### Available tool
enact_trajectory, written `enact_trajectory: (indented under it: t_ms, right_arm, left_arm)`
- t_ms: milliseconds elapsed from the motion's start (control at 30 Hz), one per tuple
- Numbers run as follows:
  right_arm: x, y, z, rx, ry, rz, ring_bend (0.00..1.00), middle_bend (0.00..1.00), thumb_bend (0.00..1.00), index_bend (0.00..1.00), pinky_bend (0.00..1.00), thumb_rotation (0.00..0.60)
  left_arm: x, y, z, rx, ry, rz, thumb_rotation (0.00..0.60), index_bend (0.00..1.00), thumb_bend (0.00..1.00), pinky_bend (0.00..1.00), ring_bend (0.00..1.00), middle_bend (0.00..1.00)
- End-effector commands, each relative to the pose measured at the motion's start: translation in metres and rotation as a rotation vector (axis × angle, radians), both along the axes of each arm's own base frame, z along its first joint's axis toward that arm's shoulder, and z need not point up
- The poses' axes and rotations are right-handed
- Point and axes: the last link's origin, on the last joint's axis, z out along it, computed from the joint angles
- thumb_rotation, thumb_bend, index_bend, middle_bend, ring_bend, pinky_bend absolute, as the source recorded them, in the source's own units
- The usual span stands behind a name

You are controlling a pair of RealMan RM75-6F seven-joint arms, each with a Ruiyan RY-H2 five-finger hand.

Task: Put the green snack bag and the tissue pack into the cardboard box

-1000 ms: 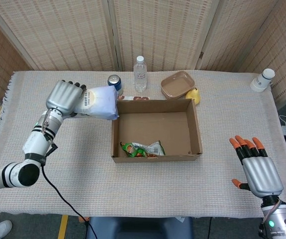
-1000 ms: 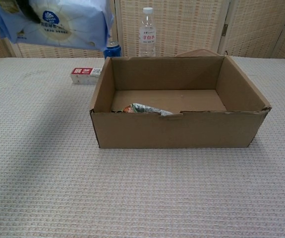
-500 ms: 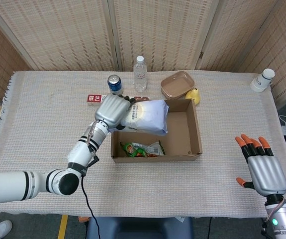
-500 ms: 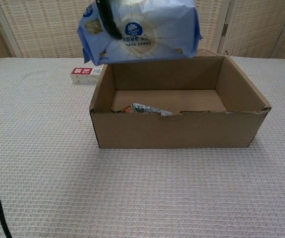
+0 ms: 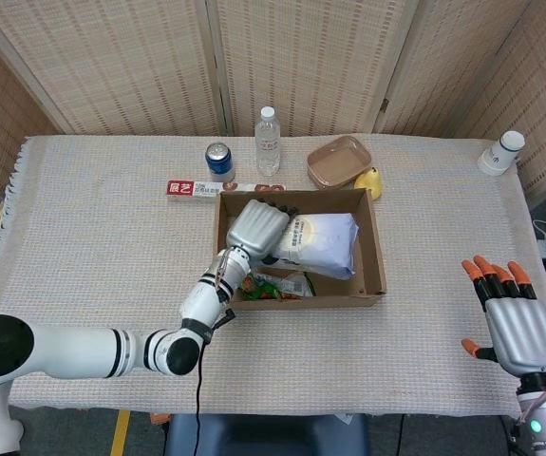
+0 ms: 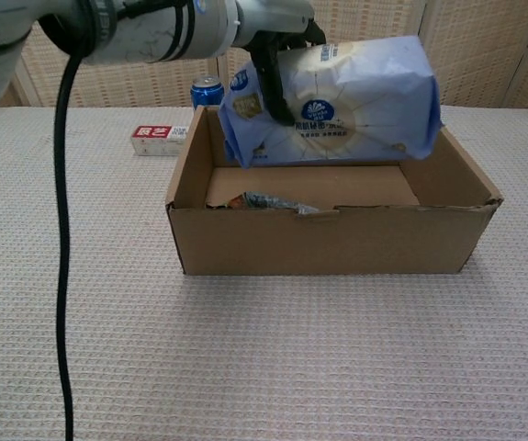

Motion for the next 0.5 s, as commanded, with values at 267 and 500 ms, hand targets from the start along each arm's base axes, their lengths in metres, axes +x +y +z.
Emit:
enact_trajectory:
  t_ms: [267,500]
  right_arm:
    - [0.001,0.0,-0.003,0.005,-0.005,0.004,0.0,0.04,0.02,0.06,0.0,0.6]
    - [0.003,0.003,-0.007,0.02,-0.009,0.02,0.0,0.04,0.01,0.06,0.0,0.6]
  left_arm:
    - [-0.029,0.002,0.056,0.089,0.067,0.039,0.6,0.0,0.17,0.06,0.0,0.0]
    - [-0.102,-0.022,0.145,0.324,0.143,0.03,0.6,0.0,0.24,0.11,0.0,0.0]
